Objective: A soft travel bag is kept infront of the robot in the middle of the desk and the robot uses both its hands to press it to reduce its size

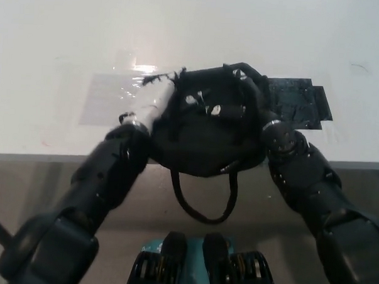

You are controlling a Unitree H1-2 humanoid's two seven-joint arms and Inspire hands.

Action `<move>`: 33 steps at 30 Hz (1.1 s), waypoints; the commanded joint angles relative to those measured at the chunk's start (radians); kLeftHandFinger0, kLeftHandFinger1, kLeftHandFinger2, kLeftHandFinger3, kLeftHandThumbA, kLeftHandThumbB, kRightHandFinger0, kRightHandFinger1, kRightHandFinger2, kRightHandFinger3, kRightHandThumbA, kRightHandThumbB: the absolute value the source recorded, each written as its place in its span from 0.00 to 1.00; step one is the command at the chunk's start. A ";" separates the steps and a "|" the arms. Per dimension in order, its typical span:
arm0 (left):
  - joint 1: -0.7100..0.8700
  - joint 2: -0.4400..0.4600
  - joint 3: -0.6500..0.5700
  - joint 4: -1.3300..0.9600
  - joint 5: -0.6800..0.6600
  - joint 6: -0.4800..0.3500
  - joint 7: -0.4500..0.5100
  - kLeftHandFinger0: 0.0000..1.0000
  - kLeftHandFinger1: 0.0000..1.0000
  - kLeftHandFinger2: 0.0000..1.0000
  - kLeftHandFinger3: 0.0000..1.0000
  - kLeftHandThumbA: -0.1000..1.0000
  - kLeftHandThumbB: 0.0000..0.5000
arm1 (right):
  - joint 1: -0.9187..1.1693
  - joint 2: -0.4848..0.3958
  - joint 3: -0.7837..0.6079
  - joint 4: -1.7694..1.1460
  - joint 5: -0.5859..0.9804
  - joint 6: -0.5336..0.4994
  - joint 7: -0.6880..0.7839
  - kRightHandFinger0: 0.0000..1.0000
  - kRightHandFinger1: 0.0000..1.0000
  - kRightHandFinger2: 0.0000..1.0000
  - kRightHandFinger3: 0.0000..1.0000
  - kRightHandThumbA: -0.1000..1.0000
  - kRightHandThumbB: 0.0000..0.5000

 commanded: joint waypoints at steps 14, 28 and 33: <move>-0.111 0.169 0.146 -0.522 -0.127 0.082 -0.163 1.00 1.00 1.00 1.00 1.00 0.56 | -0.077 -0.057 -0.100 -0.543 0.045 0.106 -0.075 1.00 1.00 1.00 1.00 1.00 0.50; 0.314 0.215 0.254 -1.405 -0.269 0.270 -0.367 1.00 1.00 1.00 1.00 1.00 0.60 | 0.350 -0.168 -0.131 -1.482 0.105 0.253 0.046 1.00 1.00 1.00 1.00 1.00 0.51; 0.555 0.239 0.303 -1.775 -0.377 0.280 -0.372 1.00 1.00 1.00 1.00 1.00 0.61 | 0.568 -0.197 -0.153 -1.912 0.172 0.309 0.051 1.00 1.00 1.00 1.00 1.00 0.50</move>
